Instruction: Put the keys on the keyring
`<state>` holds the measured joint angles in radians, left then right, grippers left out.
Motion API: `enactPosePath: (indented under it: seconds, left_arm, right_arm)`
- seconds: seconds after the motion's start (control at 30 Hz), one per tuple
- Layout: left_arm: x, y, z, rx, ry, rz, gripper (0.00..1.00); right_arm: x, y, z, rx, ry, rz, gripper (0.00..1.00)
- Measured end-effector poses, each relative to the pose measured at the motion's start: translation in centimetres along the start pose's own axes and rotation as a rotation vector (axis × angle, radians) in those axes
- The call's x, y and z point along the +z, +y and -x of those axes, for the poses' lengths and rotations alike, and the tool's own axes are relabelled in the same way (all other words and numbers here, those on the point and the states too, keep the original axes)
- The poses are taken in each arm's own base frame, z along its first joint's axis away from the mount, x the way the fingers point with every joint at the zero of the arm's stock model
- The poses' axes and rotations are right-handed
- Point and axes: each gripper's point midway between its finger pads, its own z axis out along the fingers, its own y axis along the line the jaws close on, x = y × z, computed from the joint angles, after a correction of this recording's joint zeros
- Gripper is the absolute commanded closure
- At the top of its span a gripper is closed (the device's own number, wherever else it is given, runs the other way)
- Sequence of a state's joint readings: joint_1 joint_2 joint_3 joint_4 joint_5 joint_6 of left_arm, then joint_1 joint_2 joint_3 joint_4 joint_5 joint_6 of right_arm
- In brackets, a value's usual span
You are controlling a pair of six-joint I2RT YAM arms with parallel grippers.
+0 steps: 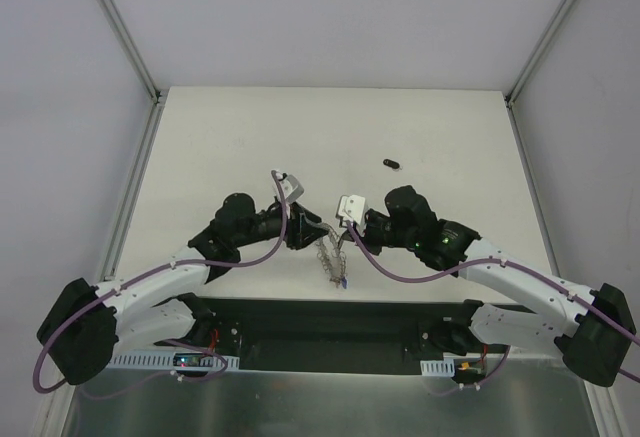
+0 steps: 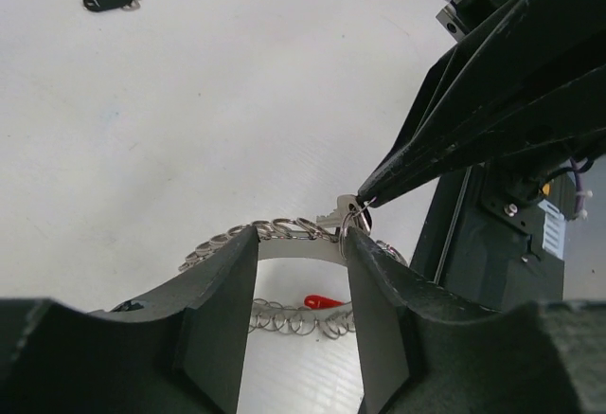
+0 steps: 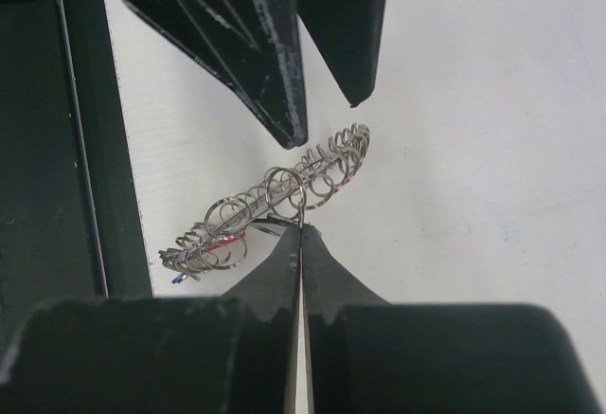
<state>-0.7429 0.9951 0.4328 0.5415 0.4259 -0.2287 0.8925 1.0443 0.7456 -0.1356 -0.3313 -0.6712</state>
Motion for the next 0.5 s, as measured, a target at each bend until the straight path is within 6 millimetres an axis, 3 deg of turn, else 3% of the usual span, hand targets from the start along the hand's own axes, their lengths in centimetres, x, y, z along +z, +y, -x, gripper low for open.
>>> enactPosePath:
  seconds: [0.5]
  left_arm:
    - [2.0, -1.7, -1.2, -0.124, 0.214, -0.22, 0.67]
  right_arm:
    - [-0.3, 0.3, -0.1, -0.002, 0.003, 0.011, 0.99]
